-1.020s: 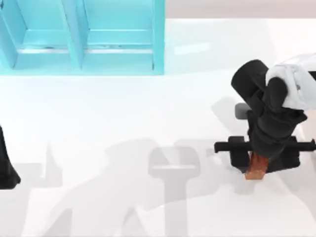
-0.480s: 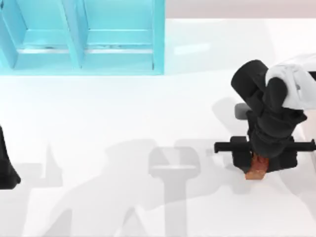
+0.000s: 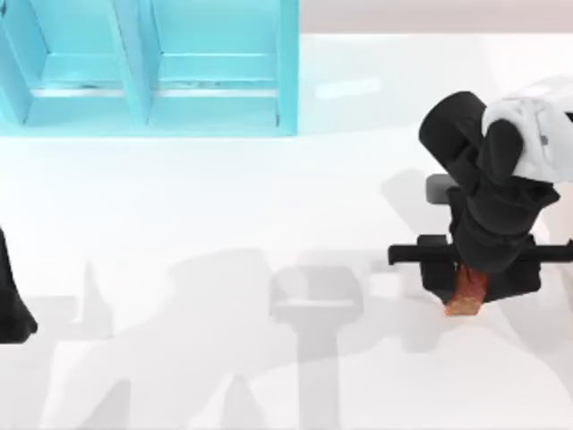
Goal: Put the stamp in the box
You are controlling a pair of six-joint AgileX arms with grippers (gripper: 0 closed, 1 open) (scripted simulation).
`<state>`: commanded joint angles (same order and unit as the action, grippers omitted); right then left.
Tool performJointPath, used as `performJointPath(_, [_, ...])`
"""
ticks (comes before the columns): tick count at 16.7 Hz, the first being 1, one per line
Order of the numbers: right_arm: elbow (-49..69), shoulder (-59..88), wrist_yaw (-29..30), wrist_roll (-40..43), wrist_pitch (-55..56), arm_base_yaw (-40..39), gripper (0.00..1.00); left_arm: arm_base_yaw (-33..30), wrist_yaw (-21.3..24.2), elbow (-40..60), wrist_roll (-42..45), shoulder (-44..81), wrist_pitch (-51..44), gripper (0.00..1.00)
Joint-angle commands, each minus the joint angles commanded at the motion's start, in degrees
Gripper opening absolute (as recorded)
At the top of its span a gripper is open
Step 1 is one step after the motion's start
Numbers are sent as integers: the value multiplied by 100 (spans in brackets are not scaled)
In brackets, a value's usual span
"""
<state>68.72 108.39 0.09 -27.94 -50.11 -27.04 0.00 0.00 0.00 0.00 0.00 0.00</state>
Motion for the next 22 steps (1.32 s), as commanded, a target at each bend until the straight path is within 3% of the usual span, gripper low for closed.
performJointPath(6, [985, -496, -1, 16, -1564, 19, 0, 0, 0, 0, 0, 0, 0, 100])
performJointPath(14, [1169, -567, -5, 96, -1781, 93, 0, 0, 0, 0, 0, 0, 0, 100])
performJointPath(18, [1529, -406, -11, 954, -2032, 953, 0, 0, 0, 0, 0, 0, 0, 100])
performJointPath(22, [1949, -241, -2, 2553, -2396, 2546, 0, 0, 0, 0, 0, 0, 0, 100])
